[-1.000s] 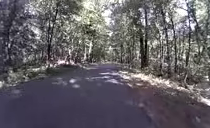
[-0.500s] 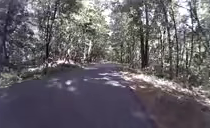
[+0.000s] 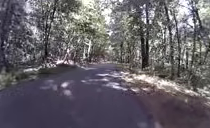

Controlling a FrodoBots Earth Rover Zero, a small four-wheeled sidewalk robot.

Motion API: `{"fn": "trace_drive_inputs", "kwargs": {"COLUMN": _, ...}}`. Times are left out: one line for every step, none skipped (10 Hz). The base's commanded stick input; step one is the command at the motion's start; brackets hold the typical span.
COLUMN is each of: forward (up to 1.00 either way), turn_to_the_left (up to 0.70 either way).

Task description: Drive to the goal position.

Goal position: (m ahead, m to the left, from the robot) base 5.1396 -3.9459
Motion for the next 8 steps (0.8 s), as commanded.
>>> {"fn": "trace_drive_inputs", "kwargs": {"forward": 0.45, "turn_to_the_left": 0.00}}
{"fn": "trace_drive_inputs", "kwargs": {"forward": 0.45, "turn_to_the_left": 0.00}}
{"fn": "trace_drive_inputs", "kwargs": {"forward": 0.45, "turn_to_the_left": 0.00}}
{"fn": "trace_drive_inputs", "kwargs": {"forward": 0.45, "turn_to_the_left": 0.03}}
{"fn": "trace_drive_inputs", "kwargs": {"forward": 0.45, "turn_to_the_left": 0.08}}
{"fn": "trace_drive_inputs", "kwargs": {"forward": 0.45, "turn_to_the_left": 0.13}}
{"fn": "trace_drive_inputs", "kwargs": {"forward": 0.45, "turn_to_the_left": 0.18}}
{"fn": "trace_drive_inputs", "kwargs": {"forward": 0.45, "turn_to_the_left": 0.22}}
